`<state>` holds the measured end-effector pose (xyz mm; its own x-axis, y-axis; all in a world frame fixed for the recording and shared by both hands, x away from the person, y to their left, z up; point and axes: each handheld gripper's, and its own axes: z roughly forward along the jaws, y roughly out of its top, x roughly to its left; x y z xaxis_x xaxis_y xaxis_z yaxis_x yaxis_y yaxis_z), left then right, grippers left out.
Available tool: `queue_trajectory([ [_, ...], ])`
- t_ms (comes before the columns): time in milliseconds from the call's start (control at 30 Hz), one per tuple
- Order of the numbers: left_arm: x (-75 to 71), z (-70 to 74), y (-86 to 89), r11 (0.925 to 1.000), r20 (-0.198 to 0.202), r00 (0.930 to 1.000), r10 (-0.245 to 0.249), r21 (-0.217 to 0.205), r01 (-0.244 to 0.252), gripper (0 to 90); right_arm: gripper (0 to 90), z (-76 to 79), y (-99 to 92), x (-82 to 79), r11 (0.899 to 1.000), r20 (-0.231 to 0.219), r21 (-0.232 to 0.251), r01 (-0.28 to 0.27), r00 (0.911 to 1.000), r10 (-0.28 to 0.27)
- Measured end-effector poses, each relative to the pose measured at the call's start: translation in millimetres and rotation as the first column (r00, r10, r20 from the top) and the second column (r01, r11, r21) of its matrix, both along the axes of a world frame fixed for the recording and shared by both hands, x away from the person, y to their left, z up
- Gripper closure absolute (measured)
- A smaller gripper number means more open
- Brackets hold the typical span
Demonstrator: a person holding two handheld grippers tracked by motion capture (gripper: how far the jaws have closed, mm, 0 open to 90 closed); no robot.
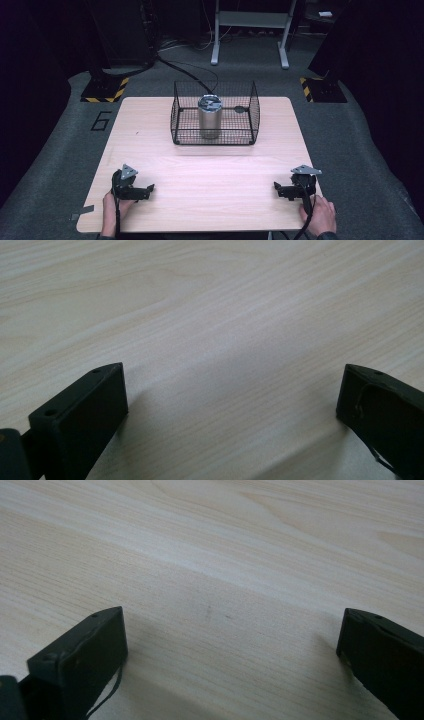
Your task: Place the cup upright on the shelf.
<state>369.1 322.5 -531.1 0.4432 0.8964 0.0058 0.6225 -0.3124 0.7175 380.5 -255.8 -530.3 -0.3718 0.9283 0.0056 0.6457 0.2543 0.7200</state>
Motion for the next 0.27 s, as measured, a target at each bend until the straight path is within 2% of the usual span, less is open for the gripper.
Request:
queue_trajectory([
  [33, -0.4, -0.8, -0.3, 1.0, 0.013, 0.9999, -0.001, 0.0, 0.001, 0.0, 0.0, 0.0, 0.0, 0.0, 1.0, 0.0, 0.0, 0.0, 1.0, 0.0],
  [67, -0.5, -0.7, -0.1, 1.0, 0.01, 0.9999, -0.007, 0.001, 0.007, 0.0, 0.0, -0.2, -1.4, -0.2, 1.0, 0.003, -0.006, -0.016, 0.9999, 0.016],
  [267, -0.4, -0.4, 0.2, 0.9998, 0.003, 0.9998, -0.018, 0.0, 0.018, 0.0, 0.0, -0.2, -1.2, -0.2, 1.0, 0.003, -0.004, -0.013, 0.9999, 0.013],
])
